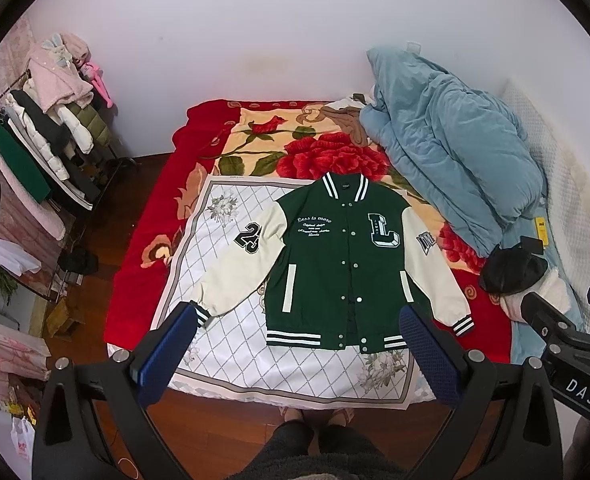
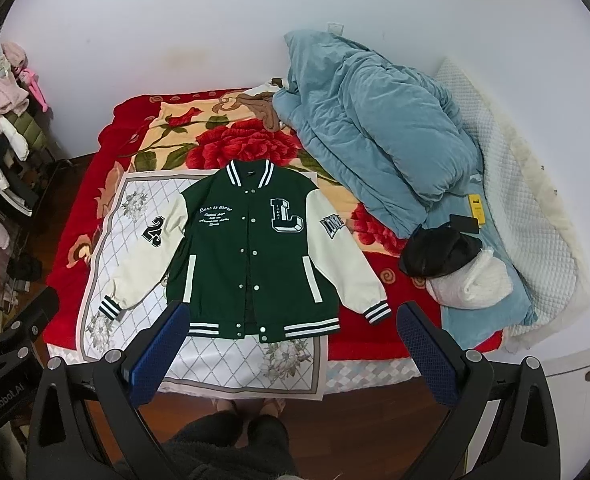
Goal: Fold large clothes
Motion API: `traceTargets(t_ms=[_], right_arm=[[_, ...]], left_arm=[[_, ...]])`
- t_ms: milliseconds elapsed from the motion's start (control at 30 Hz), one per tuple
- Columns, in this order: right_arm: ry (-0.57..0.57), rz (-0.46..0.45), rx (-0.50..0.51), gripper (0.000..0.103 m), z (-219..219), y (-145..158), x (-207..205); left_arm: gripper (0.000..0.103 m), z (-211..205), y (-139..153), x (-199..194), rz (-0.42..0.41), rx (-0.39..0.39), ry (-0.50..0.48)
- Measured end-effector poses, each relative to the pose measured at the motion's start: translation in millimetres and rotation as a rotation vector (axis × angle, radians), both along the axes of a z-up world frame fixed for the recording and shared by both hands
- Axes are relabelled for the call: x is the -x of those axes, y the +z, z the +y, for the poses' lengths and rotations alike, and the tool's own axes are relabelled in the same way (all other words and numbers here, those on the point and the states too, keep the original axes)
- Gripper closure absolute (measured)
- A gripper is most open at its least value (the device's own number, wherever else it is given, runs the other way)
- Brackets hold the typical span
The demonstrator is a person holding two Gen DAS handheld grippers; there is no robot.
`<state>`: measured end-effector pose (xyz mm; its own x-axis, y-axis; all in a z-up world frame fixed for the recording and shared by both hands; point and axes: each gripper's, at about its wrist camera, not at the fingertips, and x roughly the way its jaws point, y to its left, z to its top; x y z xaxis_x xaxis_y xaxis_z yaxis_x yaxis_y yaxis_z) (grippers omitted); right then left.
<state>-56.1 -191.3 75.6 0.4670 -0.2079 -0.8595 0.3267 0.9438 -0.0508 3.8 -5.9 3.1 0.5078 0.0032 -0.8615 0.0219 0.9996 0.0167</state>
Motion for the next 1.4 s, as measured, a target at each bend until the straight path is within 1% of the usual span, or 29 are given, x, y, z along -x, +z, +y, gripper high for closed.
traceTargets(t_ms=[333,367,433,1000,1067,1400], right_arm=[[0.0,-0.001,0.004,0.0,0.1,-1.4,0.0],[0.0,-0.001,0.004,0.0,-4.5,-7.2,2.2],[-0.001,0.0,0.003,0.0,-5.9,-8.9,2.6],[-0.001,-0.002,0.011,0.0,-9.0,-5.3,4.2],[0.0,-0.003,0.012,0.0,-8.3,-5.3,4.3],[-0.003,-0.005,0.013,0.0,-9.3,-2.8,3.1]], left_arm=[[0.0,-1.2,0.7,0.0,-0.002,-0.002,-0.002],[0.0,-1.4,1.0,-1.0,-0.002,-0.003,-0.003],[0.0,-0.9,0.1,-1.4,0.0,0.001,-0.002],[0.0,0.0,10.4,-11.3,-0.012,0.0,0.002],[0.0,0.1,16.7,-12.6,-0.015,0.002,0.005],[0.0,1.3,17.2,-12.8,-0.015,0.002,0.001]])
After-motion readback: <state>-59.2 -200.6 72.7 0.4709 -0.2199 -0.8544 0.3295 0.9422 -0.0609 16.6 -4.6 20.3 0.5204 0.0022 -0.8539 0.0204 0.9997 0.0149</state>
